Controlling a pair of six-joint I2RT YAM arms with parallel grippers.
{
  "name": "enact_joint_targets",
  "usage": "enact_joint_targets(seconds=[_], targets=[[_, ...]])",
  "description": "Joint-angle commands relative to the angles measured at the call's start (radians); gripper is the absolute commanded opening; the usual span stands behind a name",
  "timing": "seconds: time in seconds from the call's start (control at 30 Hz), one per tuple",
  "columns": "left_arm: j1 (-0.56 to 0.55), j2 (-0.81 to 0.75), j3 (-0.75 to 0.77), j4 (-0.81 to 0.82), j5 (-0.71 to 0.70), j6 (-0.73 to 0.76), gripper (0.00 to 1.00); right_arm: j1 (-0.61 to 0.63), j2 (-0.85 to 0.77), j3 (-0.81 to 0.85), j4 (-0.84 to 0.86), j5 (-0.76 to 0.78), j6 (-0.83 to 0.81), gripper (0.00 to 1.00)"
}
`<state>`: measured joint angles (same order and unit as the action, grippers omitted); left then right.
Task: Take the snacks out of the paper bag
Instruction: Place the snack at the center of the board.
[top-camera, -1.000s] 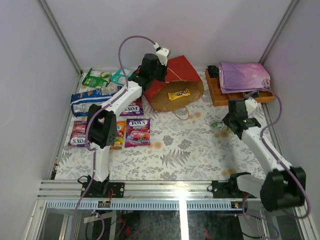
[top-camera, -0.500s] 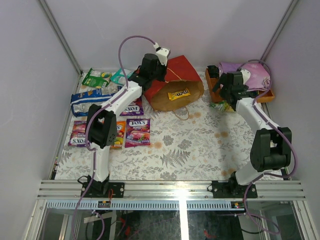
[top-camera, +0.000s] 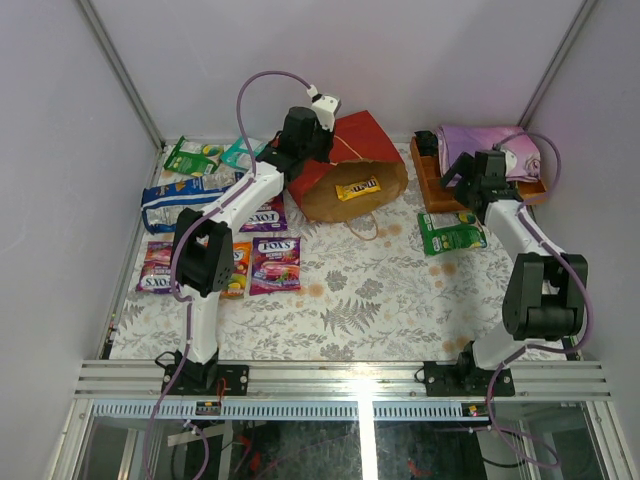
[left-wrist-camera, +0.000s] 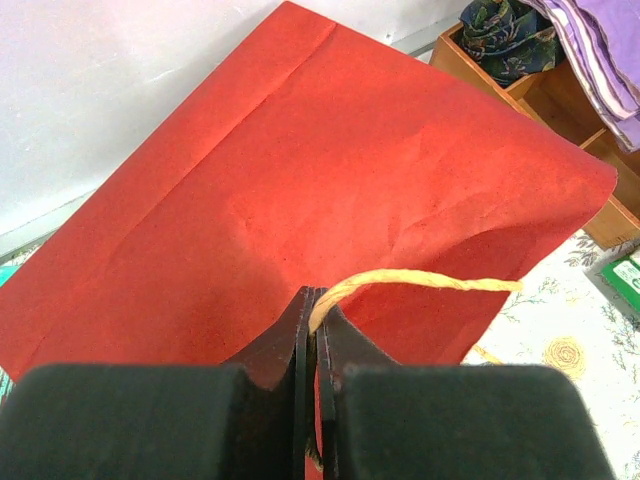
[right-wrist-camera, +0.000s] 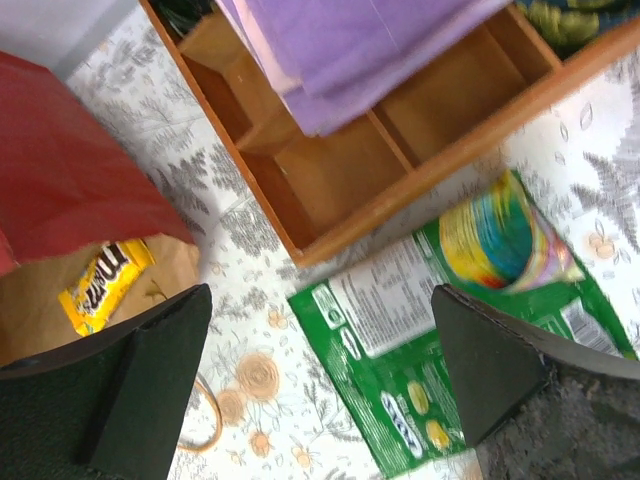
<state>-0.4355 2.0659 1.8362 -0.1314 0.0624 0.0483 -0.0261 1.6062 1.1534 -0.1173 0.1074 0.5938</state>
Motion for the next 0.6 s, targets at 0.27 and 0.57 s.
enact_joint_targets(seconds=[0.27,0.57], targets=[[0.009,-0.027,-0.025,0.010,0.022,-0.017,0.00,-0.341,-0.257,-0.558,0.339,-0.170,0.294,0.92],[0.008,-0.040,-0.047,0.016,0.035,-0.013,0.00,-0.342,-0.177,-0.725,0.641,-0.161,0.415,0.92]])
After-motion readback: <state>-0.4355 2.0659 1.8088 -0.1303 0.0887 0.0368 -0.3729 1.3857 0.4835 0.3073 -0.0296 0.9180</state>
